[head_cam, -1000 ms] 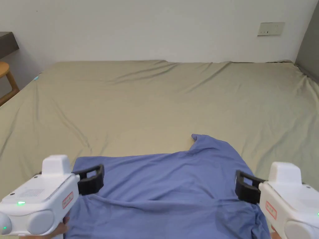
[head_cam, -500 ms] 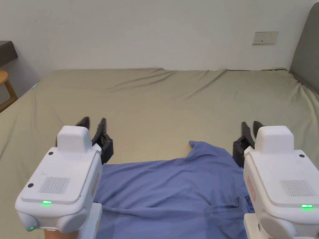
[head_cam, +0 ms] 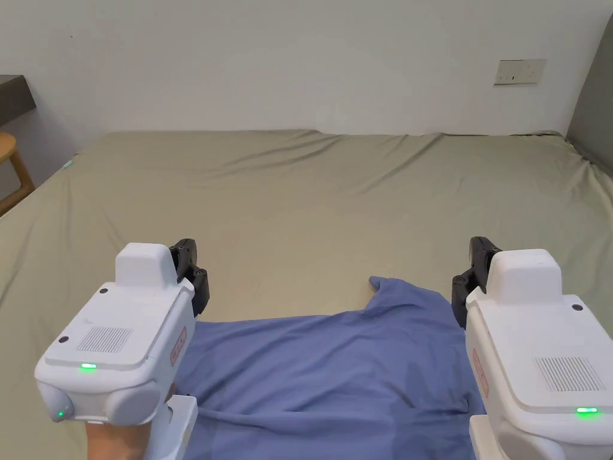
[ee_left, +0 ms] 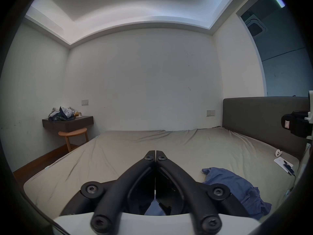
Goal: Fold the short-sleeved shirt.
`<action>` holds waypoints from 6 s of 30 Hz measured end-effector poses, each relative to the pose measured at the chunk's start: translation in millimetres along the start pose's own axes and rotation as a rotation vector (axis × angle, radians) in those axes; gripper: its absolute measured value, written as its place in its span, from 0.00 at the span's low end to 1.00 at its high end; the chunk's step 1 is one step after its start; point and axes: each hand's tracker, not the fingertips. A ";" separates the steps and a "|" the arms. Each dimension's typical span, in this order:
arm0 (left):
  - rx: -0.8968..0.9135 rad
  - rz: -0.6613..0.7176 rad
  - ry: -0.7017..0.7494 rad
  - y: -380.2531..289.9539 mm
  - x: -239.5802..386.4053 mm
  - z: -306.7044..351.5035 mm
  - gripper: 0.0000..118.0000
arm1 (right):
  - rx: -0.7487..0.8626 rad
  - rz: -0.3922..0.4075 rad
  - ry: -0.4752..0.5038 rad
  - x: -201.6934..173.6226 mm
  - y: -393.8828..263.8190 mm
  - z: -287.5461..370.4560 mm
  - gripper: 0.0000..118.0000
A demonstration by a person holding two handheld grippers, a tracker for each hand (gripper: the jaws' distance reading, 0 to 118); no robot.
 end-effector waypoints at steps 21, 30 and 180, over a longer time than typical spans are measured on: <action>-0.882 0.109 0.028 -122.1 -130.9 -265.5 0.42 | -0.199 0.055 0.020 -14.1 -56.1 -139.8 0.01; -0.970 0.151 0.019 -173.2 -134.9 -281.3 0.55 | -0.298 0.055 -0.001 -13.2 -88.5 -171.4 0.01; -0.961 0.766 -0.241 -219.1 -237.5 -40.4 0.84 | -0.194 0.069 0.006 -27.1 -41.5 -40.6 0.01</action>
